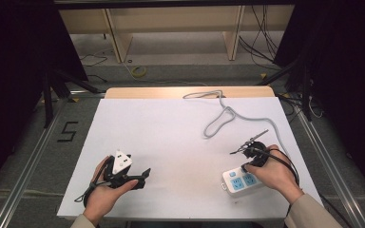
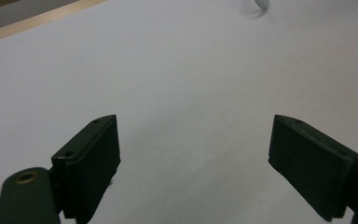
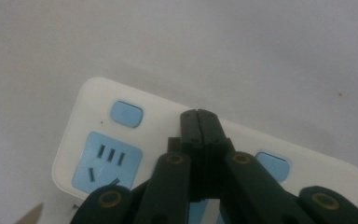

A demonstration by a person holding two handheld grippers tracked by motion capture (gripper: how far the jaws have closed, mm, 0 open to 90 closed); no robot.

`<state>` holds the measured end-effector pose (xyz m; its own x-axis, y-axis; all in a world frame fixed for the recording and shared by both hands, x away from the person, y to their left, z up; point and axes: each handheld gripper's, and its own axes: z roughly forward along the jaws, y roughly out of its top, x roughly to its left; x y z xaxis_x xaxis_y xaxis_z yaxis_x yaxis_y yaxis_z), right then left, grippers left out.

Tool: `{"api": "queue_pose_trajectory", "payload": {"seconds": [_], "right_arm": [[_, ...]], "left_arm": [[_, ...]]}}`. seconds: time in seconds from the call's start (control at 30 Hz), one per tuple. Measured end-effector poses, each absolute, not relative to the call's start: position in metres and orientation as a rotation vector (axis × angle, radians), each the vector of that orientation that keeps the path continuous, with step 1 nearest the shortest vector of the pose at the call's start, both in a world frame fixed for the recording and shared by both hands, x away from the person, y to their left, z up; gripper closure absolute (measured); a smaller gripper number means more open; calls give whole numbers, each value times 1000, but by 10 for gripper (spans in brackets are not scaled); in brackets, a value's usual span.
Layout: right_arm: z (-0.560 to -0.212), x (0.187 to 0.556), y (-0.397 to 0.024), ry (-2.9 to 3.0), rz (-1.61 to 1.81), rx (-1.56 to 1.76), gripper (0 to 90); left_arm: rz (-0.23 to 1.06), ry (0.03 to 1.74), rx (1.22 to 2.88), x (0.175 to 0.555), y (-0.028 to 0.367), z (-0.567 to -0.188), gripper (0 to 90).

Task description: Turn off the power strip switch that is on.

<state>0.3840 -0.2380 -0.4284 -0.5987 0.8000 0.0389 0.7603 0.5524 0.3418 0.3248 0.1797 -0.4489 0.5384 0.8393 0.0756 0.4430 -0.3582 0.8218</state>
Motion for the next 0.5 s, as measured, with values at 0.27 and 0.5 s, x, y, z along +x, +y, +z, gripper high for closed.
{"api": "queue_pose_trajectory", "payload": {"seconds": [0.27, 0.5], "right_arm": [[-429, 385, -238, 2662, 495, 1346, 900], [-429, 385, -237, 2658, 490, 1345, 900]], "left_arm": [[641, 1038, 1991, 325, 180, -449, 160], [640, 1038, 1992, 325, 180, -449, 160]]}}
